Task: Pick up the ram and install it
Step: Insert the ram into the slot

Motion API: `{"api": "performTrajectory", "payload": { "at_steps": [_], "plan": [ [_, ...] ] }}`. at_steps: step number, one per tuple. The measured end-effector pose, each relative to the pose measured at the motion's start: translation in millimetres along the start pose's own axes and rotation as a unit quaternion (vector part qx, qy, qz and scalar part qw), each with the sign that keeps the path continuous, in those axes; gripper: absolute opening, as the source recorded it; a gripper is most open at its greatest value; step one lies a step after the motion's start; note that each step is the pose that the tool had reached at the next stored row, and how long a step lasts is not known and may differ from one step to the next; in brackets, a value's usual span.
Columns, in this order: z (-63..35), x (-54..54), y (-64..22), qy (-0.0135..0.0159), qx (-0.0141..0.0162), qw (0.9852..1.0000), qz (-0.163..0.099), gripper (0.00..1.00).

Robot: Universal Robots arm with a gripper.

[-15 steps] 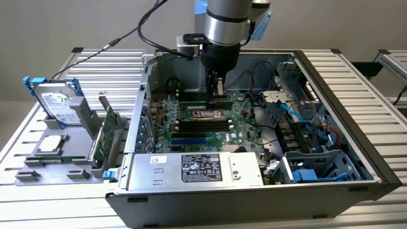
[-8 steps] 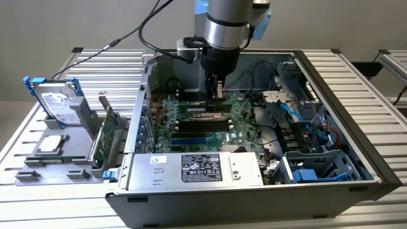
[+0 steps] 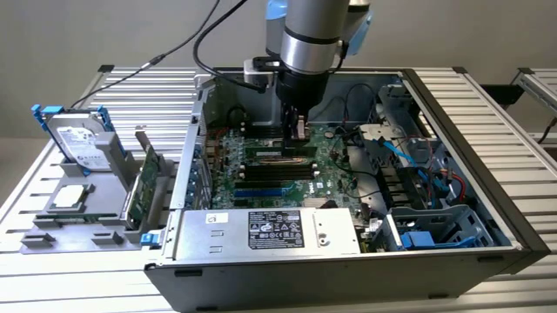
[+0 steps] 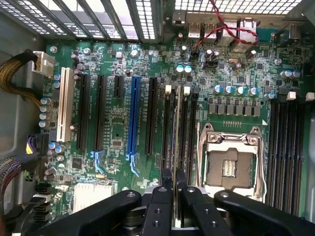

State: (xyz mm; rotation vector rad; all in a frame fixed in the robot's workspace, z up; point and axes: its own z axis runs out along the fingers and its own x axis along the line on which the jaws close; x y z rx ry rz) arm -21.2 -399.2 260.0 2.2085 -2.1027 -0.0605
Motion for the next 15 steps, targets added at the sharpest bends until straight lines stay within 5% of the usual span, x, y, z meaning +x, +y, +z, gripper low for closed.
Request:
{"api": "performTrajectory", "payload": {
  "at_steps": [15],
  "plan": [
    [14.7, 0.8, -3.2, 0.0064, -0.0048, 1.0000, 0.004, 0.14]
  ]
}}
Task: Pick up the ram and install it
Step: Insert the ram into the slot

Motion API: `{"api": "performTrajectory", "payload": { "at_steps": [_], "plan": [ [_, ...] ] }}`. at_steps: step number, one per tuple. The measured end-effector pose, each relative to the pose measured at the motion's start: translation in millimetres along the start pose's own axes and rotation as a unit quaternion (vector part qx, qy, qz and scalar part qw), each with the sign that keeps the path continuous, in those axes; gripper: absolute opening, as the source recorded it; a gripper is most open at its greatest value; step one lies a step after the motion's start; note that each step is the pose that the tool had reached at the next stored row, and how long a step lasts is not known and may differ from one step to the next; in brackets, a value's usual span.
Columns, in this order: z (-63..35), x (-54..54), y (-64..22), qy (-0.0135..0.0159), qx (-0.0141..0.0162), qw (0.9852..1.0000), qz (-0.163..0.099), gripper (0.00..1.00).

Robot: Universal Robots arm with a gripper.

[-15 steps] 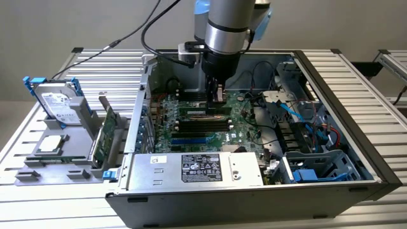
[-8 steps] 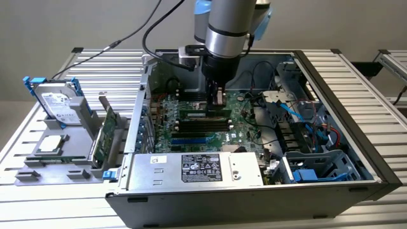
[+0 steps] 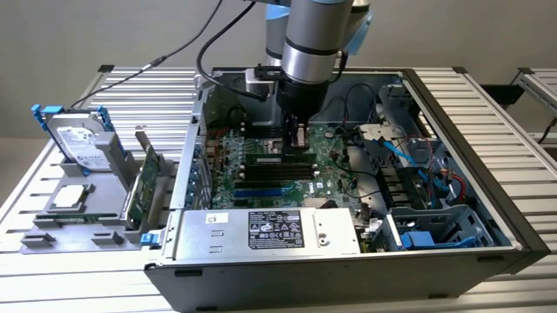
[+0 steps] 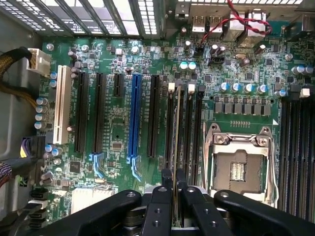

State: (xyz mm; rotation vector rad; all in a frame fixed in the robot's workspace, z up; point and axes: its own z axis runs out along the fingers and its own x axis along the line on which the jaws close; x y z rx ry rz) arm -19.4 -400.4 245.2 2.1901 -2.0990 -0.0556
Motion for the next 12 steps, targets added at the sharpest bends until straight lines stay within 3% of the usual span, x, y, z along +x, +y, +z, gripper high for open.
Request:
{"api": "performTrajectory", "payload": {
  "at_steps": [8, 12],
  "plan": [
    [13.9, -0.4, 0.2, 0.0027, 0.0001, 1.0000, 0.000, 0.14],
    [16.9, -0.6, 3.4, 0.0050, 0.0026, 1.0000, 0.001, 0.14]
  ]
}}
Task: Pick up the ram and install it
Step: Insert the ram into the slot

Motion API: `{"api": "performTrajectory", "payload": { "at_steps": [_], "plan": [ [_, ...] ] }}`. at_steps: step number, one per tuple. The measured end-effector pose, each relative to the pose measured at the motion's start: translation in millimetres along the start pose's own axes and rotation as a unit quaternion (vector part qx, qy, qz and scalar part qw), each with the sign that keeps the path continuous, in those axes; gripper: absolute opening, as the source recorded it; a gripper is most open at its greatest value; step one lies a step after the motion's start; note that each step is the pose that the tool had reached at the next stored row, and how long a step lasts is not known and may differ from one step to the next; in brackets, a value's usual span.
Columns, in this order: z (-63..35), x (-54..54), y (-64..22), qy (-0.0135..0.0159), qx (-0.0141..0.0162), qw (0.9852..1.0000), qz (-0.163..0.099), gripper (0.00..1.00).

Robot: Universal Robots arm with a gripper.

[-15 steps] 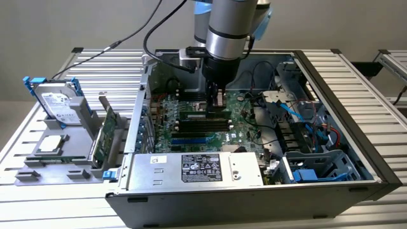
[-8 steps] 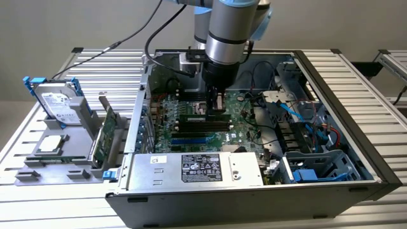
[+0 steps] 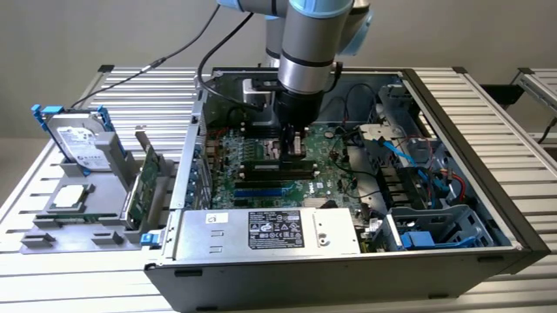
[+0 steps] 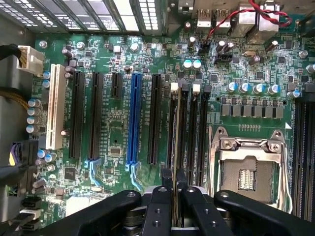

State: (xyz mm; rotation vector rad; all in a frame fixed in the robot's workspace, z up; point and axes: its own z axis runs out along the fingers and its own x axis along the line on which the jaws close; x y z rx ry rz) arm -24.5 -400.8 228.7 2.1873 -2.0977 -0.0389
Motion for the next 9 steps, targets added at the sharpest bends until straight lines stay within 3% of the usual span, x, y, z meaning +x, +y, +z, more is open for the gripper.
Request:
{"api": "performTrajectory", "payload": {
  "at_steps": [5, 9],
  "plan": [
    [4.8, -0.3, 0.5, 0.0013, 0.0062, 1.0000, -0.003, 0.14],
    [4.9, -0.3, 0.9, 0.0015, 0.0078, 1.0000, -0.004, 0.14]
  ]
}}
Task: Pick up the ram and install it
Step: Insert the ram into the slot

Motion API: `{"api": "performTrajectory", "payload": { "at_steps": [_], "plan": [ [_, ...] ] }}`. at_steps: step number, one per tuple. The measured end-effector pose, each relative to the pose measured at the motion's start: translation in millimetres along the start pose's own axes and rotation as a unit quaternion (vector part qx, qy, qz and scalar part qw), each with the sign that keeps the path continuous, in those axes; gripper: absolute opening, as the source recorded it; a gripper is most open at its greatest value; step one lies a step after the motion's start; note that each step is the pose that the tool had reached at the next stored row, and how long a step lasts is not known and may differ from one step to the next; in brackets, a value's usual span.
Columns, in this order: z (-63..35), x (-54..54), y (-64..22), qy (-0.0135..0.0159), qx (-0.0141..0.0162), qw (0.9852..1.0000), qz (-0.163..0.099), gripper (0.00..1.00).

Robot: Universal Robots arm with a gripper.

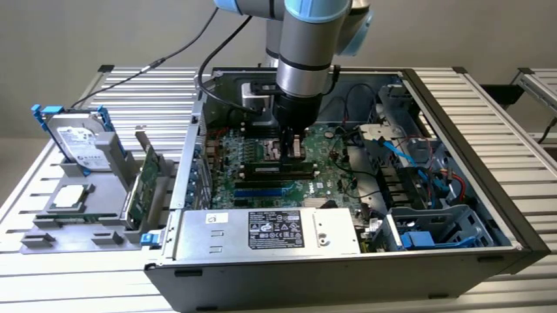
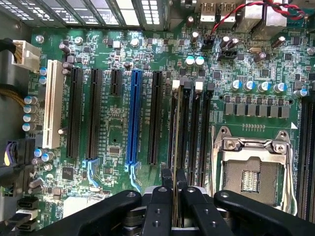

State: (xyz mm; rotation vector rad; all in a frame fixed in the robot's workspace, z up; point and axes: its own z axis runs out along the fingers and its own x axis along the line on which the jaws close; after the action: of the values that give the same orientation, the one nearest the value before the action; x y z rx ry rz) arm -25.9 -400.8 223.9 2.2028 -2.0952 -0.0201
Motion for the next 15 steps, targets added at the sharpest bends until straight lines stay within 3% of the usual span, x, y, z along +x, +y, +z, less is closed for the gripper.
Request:
{"api": "performTrajectory", "payload": {
  "at_steps": [15],
  "plan": [
    [2.2, -0.1, -0.1, 0.0003, 0.0009, 1.0000, -0.001, 0.14]
  ]
}}
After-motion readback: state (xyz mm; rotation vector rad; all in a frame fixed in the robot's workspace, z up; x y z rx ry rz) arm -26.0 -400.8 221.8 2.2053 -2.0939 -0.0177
